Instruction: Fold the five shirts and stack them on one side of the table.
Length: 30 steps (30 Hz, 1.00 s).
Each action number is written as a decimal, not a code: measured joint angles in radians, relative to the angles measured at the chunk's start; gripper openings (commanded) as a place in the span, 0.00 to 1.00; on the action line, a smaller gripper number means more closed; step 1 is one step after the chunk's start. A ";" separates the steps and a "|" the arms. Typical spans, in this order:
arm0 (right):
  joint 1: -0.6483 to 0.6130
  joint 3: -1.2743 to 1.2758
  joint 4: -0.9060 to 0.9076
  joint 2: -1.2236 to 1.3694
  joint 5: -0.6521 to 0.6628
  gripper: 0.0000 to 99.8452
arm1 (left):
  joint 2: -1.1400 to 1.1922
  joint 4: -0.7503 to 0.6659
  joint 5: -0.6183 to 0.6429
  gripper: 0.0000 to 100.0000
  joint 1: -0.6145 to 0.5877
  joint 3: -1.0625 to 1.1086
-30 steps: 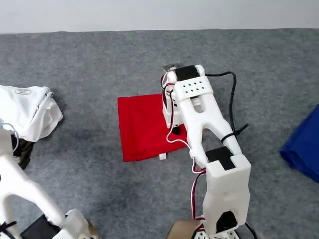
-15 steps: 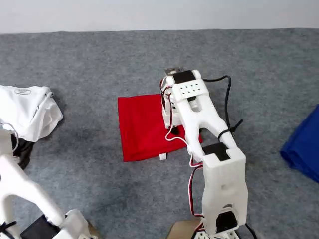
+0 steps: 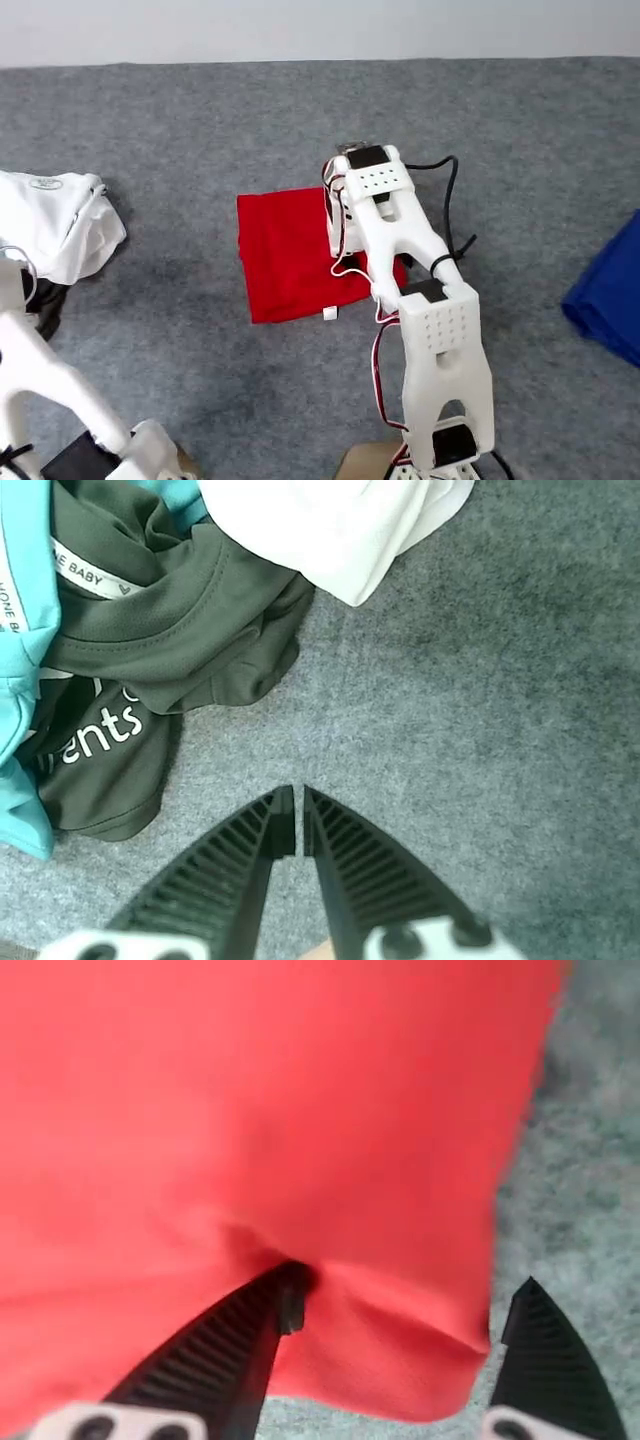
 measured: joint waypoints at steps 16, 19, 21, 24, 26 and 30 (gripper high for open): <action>0.032 -0.152 0.135 0.060 0.078 0.01 | 0.000 0.000 0.000 0.03 0.000 0.000; 0.080 -0.169 0.140 0.055 0.097 0.01 | 0.000 0.000 0.000 0.03 0.000 0.000; 0.124 -0.170 0.140 0.031 0.155 0.01 | 0.000 0.000 0.000 0.03 0.000 0.000; 0.203 -0.172 0.140 -0.031 0.293 0.01 | 0.000 0.000 0.000 0.03 0.000 0.000; 0.249 -0.172 0.140 -0.057 0.407 0.01 | 0.000 0.000 0.000 0.03 0.000 0.000; 0.324 -0.172 0.127 -0.068 0.649 0.01 | 0.000 0.000 0.000 0.03 0.000 0.000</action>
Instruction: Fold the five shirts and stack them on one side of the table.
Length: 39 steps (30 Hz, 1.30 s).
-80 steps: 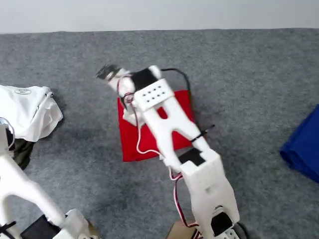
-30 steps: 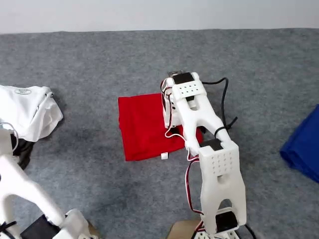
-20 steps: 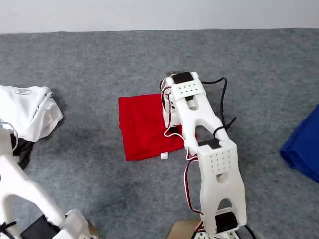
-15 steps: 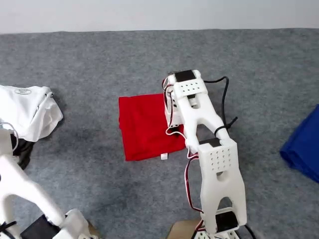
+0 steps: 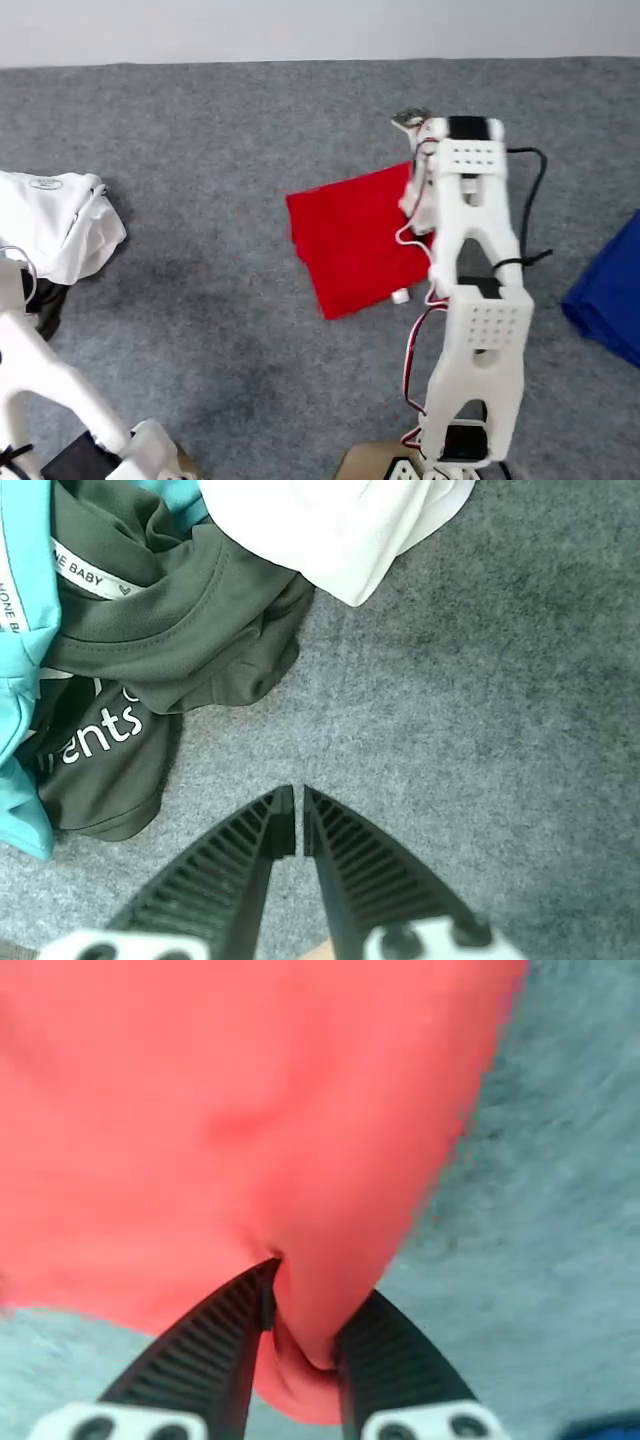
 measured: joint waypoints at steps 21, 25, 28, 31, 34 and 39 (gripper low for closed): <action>0.064 0.000 -0.236 -0.020 0.485 0.20 | 0.000 0.009 0.000 0.03 0.000 0.000; 0.068 0.000 -0.198 -0.097 0.377 0.19 | 0.000 0.009 0.000 0.03 0.000 0.000; 0.066 0.000 -0.195 -0.109 0.288 0.14 | 0.000 0.009 0.000 0.03 0.000 0.000; 0.066 0.000 -0.180 -0.109 0.167 0.01 | 0.000 0.009 0.000 0.03 0.000 0.000; 0.063 0.000 -0.143 -0.109 0.009 0.03 | 0.000 0.009 0.000 0.03 0.000 0.000; 0.029 0.000 -0.057 -0.109 -0.265 0.03 | 0.000 0.009 0.000 0.03 0.000 0.000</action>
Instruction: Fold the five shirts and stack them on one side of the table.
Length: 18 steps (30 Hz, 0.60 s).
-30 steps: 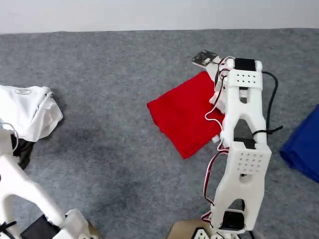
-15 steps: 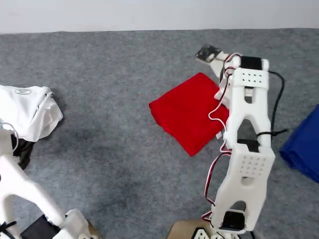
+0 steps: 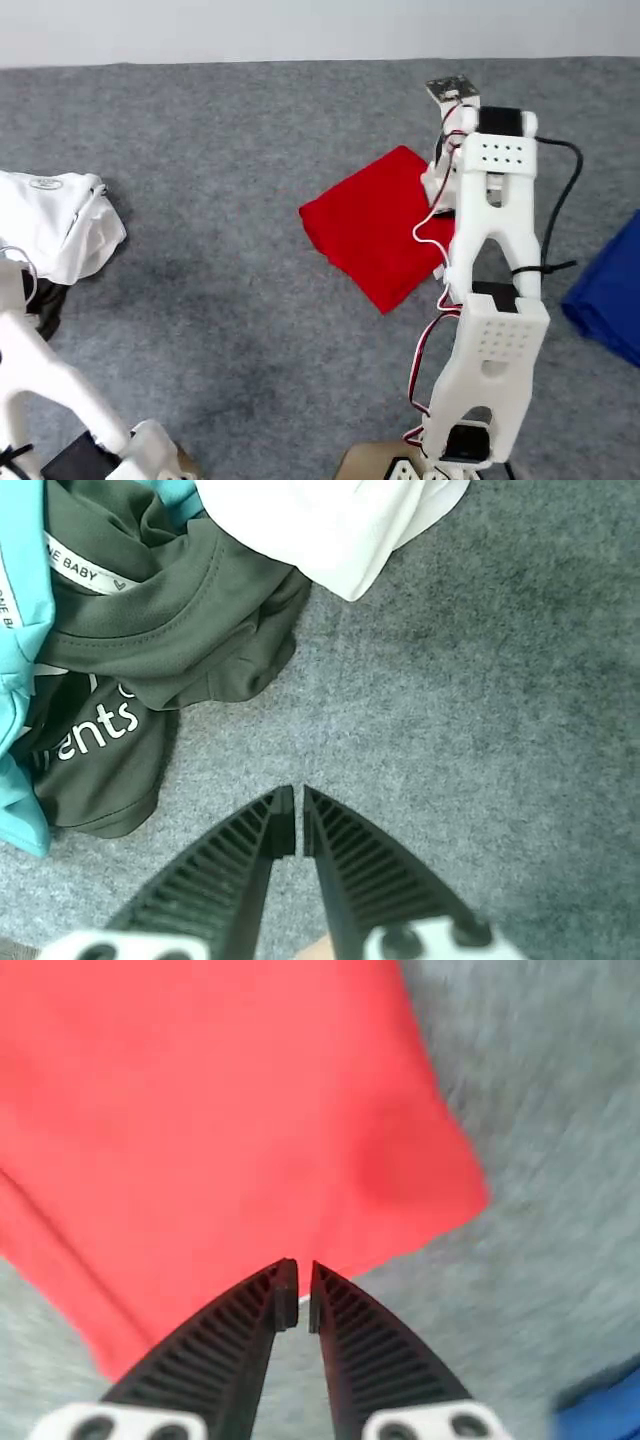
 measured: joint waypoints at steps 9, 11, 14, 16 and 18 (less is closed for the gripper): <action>-0.009 0.000 0.012 0.000 -0.508 0.04 | 0.000 0.000 0.000 0.03 0.000 0.000; -0.012 0.000 0.012 0.000 -0.542 0.10 | 0.000 0.000 0.000 0.03 0.000 0.000; -0.014 0.000 0.012 0.000 -0.588 0.26 | 0.000 0.000 0.000 0.03 0.000 0.000; -0.026 0.000 0.012 0.000 -0.634 0.34 | 0.000 0.000 0.000 0.03 0.008 0.000; -0.044 0.000 0.012 0.000 -0.672 0.38 | 0.000 0.000 0.000 0.03 0.029 0.000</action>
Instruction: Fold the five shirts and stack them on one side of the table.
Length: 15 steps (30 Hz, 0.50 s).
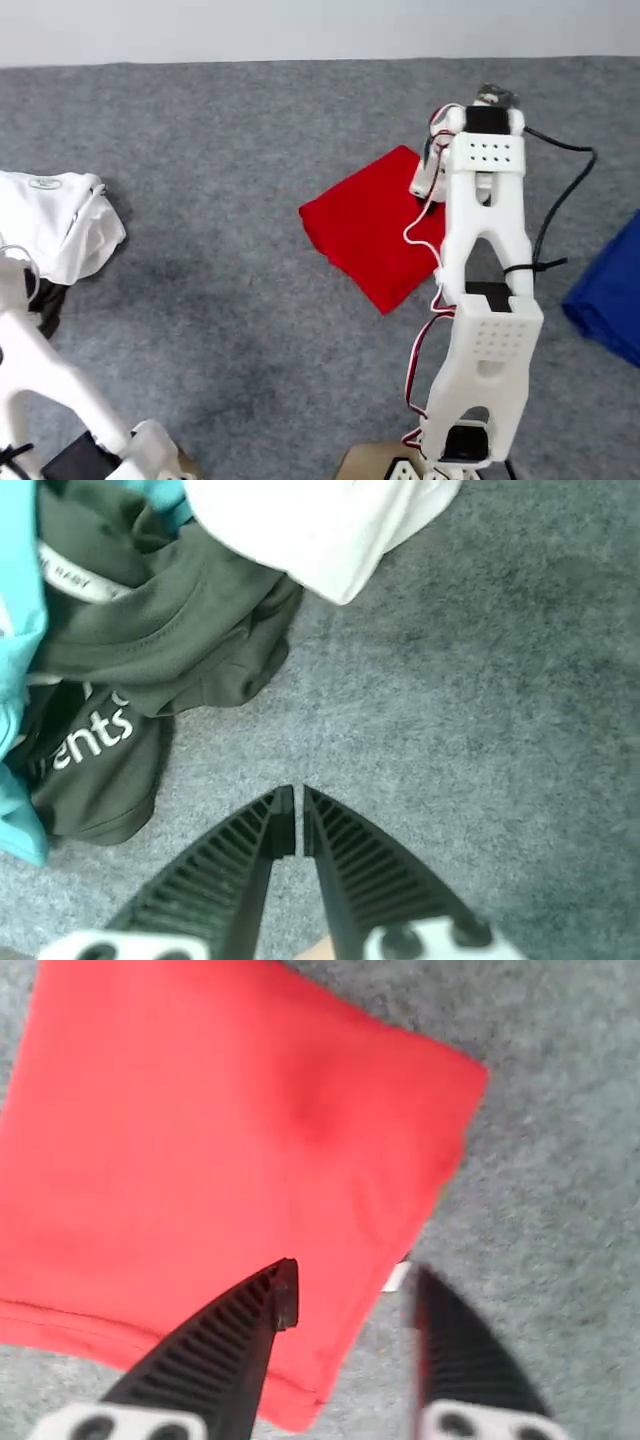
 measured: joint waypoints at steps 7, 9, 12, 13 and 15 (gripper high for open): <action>-0.061 -0.002 -0.038 0.026 -0.054 0.37 | 0.000 0.002 0.000 0.03 0.084 0.000; -0.069 -0.002 -0.051 0.063 -0.055 0.37 | 0.000 0.003 0.000 0.03 0.087 0.000; -0.061 -0.002 -0.083 0.115 -0.058 0.37 | 0.000 0.003 0.000 0.03 0.086 0.000; -0.061 -0.002 -0.095 0.133 -0.058 0.37 | 0.000 0.003 0.000 0.03 0.086 0.000; -0.064 -0.002 -0.117 0.178 -0.058 0.37 | 0.000 0.003 0.000 0.03 0.086 0.000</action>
